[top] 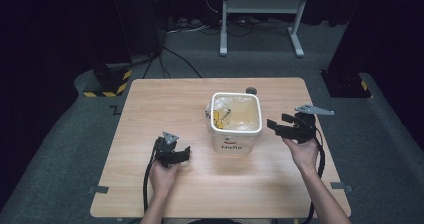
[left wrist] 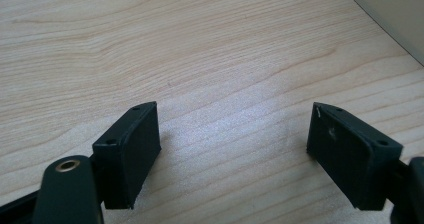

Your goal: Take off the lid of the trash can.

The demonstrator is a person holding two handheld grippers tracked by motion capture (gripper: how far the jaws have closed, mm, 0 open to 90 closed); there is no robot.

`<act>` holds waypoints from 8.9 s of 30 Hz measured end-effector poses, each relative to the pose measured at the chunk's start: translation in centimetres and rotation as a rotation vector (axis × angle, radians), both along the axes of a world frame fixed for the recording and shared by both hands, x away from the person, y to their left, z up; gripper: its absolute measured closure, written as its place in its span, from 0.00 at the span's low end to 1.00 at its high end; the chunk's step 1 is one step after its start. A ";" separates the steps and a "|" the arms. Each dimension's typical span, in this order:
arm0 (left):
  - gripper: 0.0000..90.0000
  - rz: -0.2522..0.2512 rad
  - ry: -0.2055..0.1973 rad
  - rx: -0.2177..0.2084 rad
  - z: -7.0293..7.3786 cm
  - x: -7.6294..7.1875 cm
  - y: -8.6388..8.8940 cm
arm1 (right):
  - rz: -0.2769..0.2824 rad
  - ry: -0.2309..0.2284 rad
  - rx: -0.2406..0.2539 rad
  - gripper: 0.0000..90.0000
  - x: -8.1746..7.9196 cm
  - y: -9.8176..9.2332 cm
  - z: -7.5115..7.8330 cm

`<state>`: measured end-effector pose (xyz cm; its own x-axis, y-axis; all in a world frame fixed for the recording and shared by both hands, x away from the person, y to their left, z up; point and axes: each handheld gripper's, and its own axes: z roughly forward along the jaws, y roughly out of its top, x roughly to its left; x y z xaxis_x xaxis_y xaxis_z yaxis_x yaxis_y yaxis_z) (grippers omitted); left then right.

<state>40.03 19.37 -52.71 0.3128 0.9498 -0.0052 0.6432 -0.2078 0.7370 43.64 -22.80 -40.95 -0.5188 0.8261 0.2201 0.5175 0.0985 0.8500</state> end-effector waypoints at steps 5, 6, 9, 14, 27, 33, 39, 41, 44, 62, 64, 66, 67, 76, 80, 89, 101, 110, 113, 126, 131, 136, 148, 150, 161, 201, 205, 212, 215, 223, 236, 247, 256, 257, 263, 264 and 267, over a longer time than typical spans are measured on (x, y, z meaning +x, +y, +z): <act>0.24 0.000 0.000 0.001 0.0 0.0 0.0 | 0.023 -0.008 -0.013 0.38 0.5 0.4 0.7; 0.24 0.000 0.000 0.001 0.0 0.0 0.0 | 0.027 -0.014 -0.012 0.40 0.5 0.5 0.9; 0.24 0.000 0.000 0.000 0.0 0.0 0.0 | 0.037 -0.034 -0.010 0.46 0.8 0.8 1.4; 0.24 0.000 0.001 0.001 0.0 0.0 0.0 | 0.044 -0.059 -0.028 0.53 1.6 1.4 2.0; 0.24 -0.002 0.002 0.003 0.0 0.0 0.0 | 0.051 -0.058 -0.045 0.60 4.0 3.2 2.8; 0.24 -0.002 0.002 0.003 0.0 0.0 0.1 | 0.041 -0.062 -0.048 0.60 4.7 3.5 3.0; 0.24 -0.002 0.002 0.004 0.0 0.0 0.1 | 0.040 -0.054 -0.062 0.60 5.6 3.9 3.4; 0.24 -0.002 0.002 0.004 0.0 0.0 0.1 | 0.029 -0.063 -0.072 0.58 5.9 4.2 3.6; 0.24 -0.002 0.002 0.004 0.0 0.0 0.0 | 0.032 -0.060 -0.074 0.59 6.2 4.4 3.7; 0.24 -0.002 0.002 0.004 0.0 0.0 0.0 | 0.024 -0.035 -0.132 0.63 8.3 5.7 3.0; 0.24 -0.002 0.002 0.004 0.0 0.0 0.0 | 0.026 -0.032 -0.135 0.64 8.5 5.7 2.9; 0.24 -0.002 0.002 0.004 0.0 0.0 0.0 | 0.028 -0.032 -0.143 0.65 8.6 5.9 2.8; 0.24 -0.002 0.002 0.004 0.0 0.0 0.0 | 0.031 -0.030 -0.143 0.65 8.6 5.9 2.8; 0.24 -0.001 0.002 0.003 0.0 0.0 0.0 | 0.032 -0.022 -0.153 0.67 9.1 6.1 2.3; 0.24 -0.002 0.002 0.004 0.0 0.0 0.0 | 0.034 -0.020 -0.160 0.69 9.3 6.2 2.0; 0.24 -0.002 0.002 0.004 0.0 0.0 0.0 | 0.040 -0.017 -0.174 0.73 9.4 6.4 1.7; 0.24 -0.002 0.002 0.004 0.0 0.0 0.0 | 0.063 -0.046 -0.194 0.78 9.3 6.5 1.5; 0.24 -0.002 0.002 0.004 0.0 0.0 0.0 | 0.078 -0.055 -0.192 0.84 9.2 6.4 1.4; 0.24 -0.001 0.002 0.004 0.0 0.0 0.0 | 0.081 -0.060 -0.194 0.84 9.2 6.3 1.4; 0.24 -0.001 0.002 0.004 0.0 0.0 0.0 | 0.090 -0.073 -0.200 0.86 9.1 6.2 1.5; 0.24 -0.001 0.002 0.003 0.0 0.0 0.0 | 0.092 -0.080 -0.201 0.87 9.0 6.2 1.6; 0.24 0.000 0.001 0.002 0.0 0.0 0.0 | 0.093 -0.076 -0.192 0.87 9.0 6.0 1.7; 0.24 0.000 0.001 0.001 0.0 0.0 0.0 | 0.101 -0.075 -0.170 0.87 8.9 5.7 2.1; 0.24 0.000 0.001 0.001 0.0 0.0 0.0 | 0.100 -0.078 -0.164 0.87 8.9 5.6 2.2; 0.24 0.001 -0.001 -0.002 0.0 0.0 0.0 | 0.105 -0.080 -0.163 0.88 8.7 5.7 2.7; 0.25 -0.003 0.001 0.004 0.0 0.0 0.1 | 0.112 -0.092 -0.137 0.88 7.4 3.3 4.5; 0.25 -0.002 0.000 0.001 0.0 0.0 0.1 | 0.109 -0.092 -0.136 0.88 7.2 2.9 4.7; 0.25 0.002 0.000 -0.002 0.0 0.0 0.0 | 0.111 -0.095 -0.138 0.88 6.5 2.1 5.2; 0.25 0.000 0.000 0.001 0.0 0.0 0.0 | 0.108 -0.101 -0.133 0.88 6.2 1.6 5.3; 0.25 0.001 0.000 0.001 0.0 0.0 0.0 | 0.088 -0.089 -0.123 0.88 5.4 0.0 5.1; 0.25 -0.001 0.001 0.006 0.0 0.0 0.0 | 0.069 -0.084 -0.103 0.88 4.3 -2.2 5.0; 0.25 -0.001 0.001 0.007 0.0 0.0 0.0 | 0.051 -0.074 -0.092 0.88 2.8 -4.0 4.7; 0.25 -0.001 0.001 0.007 0.0 0.0 0.0 | 0.043 -0.073 -0.075 0.88 2.1 -5.0 4.6; 0.25 -0.001 0.001 0.006 0.0 0.0 0.0 | 0.039 -0.072 -0.072 0.88 2.0 -5.2 4.5; 0.25 0.000 0.001 0.007 0.0 0.0 0.0 | 0.024 -0.072 -0.063 0.88 1.2 -6.2 4.2; 0.25 -0.001 0.001 0.007 0.0 0.0 0.0 | 0.021 -0.074 -0.062 0.88 1.1 -6.3 4.2; 0.25 0.000 0.001 0.007 0.0 0.0 0.0 | 0.016 -0.071 -0.065 0.88 0.7 -6.8 4.0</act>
